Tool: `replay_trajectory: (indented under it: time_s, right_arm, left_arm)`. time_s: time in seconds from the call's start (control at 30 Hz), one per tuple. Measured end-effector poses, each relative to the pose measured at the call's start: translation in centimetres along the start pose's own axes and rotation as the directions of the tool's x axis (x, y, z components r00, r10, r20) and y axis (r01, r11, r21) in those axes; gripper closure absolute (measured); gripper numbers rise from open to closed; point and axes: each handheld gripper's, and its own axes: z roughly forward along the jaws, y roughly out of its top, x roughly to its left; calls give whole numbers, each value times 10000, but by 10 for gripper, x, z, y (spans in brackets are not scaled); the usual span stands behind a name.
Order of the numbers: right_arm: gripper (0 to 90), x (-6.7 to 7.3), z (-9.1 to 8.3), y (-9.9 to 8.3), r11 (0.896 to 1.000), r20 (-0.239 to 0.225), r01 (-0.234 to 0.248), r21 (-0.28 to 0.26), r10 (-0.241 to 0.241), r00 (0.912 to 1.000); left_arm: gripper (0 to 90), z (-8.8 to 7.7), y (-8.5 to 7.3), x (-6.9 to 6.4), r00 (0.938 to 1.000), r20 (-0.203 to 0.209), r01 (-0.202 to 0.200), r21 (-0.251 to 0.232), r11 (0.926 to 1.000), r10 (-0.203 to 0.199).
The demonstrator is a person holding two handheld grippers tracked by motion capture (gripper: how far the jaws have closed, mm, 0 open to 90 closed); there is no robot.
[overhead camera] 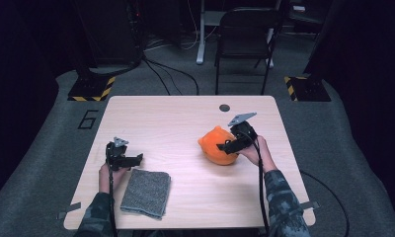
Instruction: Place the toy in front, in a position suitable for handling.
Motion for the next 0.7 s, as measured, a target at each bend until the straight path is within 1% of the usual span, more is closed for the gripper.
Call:
replay_trajectory:
  time_s: [0.03,0.07,0.1,0.13,0.17,0.2,0.23,0.27,0.3,0.37,0.4,0.43,0.47,0.5,0.57,0.6,0.63,0.7]
  right_arm:
    - [71,1,-4,0,9981,15,-601,-100,601,9982]
    - [48,0,-8,1,9897,392,-1418,-184,1424,9890]
    - [55,0,-12,0,9752,332,-2188,-322,2198,9750]
    - [34,1,-14,0,9619,887,-2717,-299,2733,9578]
    - [18,2,-14,-1,9571,1178,-2889,-207,2893,9500]
    - [13,2,-13,-2,9490,1151,-3150,-162,3147,9422]
    - [5,2,-12,-3,9394,1251,-3423,-170,3417,9315]
    - [0,3,-10,-4,9330,1395,-3595,-139,3579,9233]
    - [0,4,-6,-6,9246,1426,-3808,-58,3777,9149]
    - [0,5,-2,-6,9134,1528,-4071,58,4015,9030]
    - [0,4,2,-7,9123,1409,-4095,-4,4054,9032]
    - [0,5,4,-6,9054,1395,-4246,6,4204,8966]
    - [0,5,7,-5,9077,1515,-4195,42,4141,8975]
    - [0,7,11,-4,9004,1429,-4351,-38,4311,8909]
    - [0,7,16,-3,9015,1595,-4326,123,4253,8909]
    - [0,7,19,-3,8983,1567,-4388,211,4305,8889]
    - [5,8,23,-2,8949,1636,-4453,292,4352,8854]
    - [55,9,28,-3,8910,1690,-4518,442,4391,8824]
  left_arm:
    - [83,0,0,0,10000,0,-3,1,10000,3]
    - [83,0,0,0,10000,0,-5,1,10000,5]
    - [83,0,0,0,10000,0,-5,1,10000,5]
    - [83,0,0,0,10000,2,0,2,10000,0]
    - [83,0,0,0,10000,2,0,1,10000,0]
    - [83,0,0,0,10000,1,0,-1,10000,0]
    - [83,0,0,0,10000,3,-3,2,10000,3]
    - [83,0,0,0,10000,3,-3,2,10000,3]
    - [83,0,0,0,10000,2,-1,3,10000,1]
    - [83,0,0,0,10000,1,-1,-1,10000,1]
    - [83,0,0,0,10000,2,-4,2,10000,4]
    - [83,0,0,0,10000,2,-2,1,10000,2]
    - [83,0,0,0,10000,2,-3,2,10000,3]
    - [83,0,0,0,10000,1,-3,3,10000,3]
    - [83,0,0,0,10000,1,-3,2,10000,3]
    - [83,0,0,0,10000,0,-3,1,10000,3]
    - [83,0,0,0,10000,0,-1,0,10000,1]
    - [83,0,0,0,10000,1,-3,-1,10000,3]
